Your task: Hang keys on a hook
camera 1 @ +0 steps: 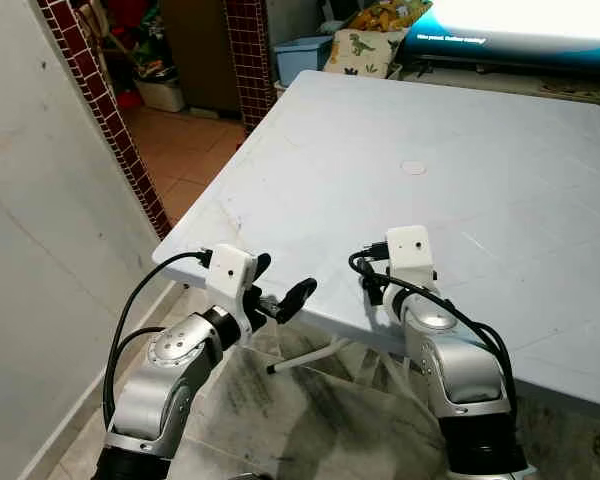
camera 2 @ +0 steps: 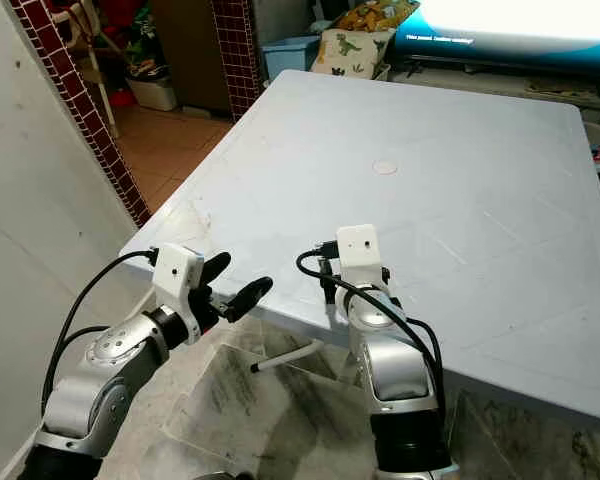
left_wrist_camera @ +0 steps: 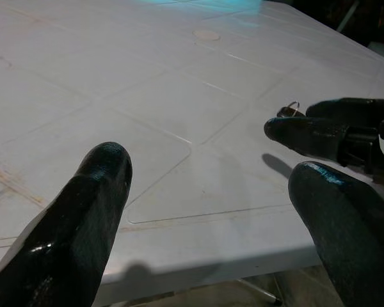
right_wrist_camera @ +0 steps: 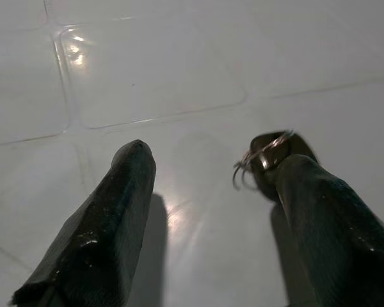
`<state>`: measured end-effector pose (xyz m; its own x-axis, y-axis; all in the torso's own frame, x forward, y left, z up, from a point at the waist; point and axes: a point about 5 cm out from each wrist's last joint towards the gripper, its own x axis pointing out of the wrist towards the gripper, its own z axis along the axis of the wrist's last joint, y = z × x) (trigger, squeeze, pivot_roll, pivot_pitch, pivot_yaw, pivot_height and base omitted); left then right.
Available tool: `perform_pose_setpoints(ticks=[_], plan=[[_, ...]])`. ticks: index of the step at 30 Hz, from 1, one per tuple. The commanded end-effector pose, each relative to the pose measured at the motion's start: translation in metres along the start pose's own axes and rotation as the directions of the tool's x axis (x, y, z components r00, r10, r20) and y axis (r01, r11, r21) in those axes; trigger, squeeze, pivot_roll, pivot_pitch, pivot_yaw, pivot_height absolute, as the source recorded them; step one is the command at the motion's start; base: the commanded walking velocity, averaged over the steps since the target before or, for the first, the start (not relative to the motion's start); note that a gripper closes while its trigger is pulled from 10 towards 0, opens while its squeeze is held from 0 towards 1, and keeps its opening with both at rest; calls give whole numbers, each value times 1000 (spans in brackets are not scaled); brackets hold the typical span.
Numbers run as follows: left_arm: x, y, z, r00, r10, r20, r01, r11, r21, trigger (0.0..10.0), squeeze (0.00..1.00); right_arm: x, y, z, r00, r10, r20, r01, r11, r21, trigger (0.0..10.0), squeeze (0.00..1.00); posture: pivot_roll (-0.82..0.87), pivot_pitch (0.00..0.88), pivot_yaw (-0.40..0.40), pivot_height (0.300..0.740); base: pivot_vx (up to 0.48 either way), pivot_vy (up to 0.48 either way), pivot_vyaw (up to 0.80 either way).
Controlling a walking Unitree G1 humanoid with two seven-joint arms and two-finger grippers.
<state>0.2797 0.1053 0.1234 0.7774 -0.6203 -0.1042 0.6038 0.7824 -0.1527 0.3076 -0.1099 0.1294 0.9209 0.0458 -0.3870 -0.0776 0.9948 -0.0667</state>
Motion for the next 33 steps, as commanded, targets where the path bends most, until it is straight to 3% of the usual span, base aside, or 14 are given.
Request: perform_pose_setpoints(ticks=[1,19,20,21,22,23,25,26,33], plan=[[-2,-1,2,1000,-9,2,9,1000,7,10000,0,-3,3,1,1000,6,-1,-6,1000,18,10000,0,-2,40,87,740,0,0,0],[-2,-6,2,999,-33,1,33,999,4,10000,0,18,2,9,998,-54,35,53,998,35,10000,0,6,42,87,740,0,0,0],[-2,-6,2,999,-33,1,33,999,3,10000,0,20,2,9,998,-54,34,53,998,41,8157,0,6,42,87,740,0,0,0],[-2,-6,2,999,-33,1,33,999,3,10000,0,20,2,9,998,-54,34,53,998,41,8157,0,6,42,87,740,0,0,0],[-2,-6,1,999,-35,1,35,999,2,10000,0,20,3,9,998,-55,34,54,998,45,2863,0,6,42,87,740,0,0,0],[-2,-6,1,999,-35,1,35,999,1,10000,0,20,3,9,998,-56,35,54,997,46,1373,0,6,42,87,740,0,0,0],[-2,-6,1,999,-35,1,35,999,0,10000,0,20,3,9,998,-56,35,54,997,47,1373,0,6,42,87,740,0,0,0],[-2,-6,1,999,-35,0,35,999,1,10000,0,21,3,9,998,-55,35,54,997,48,0,0,6,42,87,740,0,0,0],[-2,-7,2,999,-36,1,36,999,-1,10000,0,22,4,8,998,-59,36,57,997,55,0,0,6,48,87,740,0,0,0]])
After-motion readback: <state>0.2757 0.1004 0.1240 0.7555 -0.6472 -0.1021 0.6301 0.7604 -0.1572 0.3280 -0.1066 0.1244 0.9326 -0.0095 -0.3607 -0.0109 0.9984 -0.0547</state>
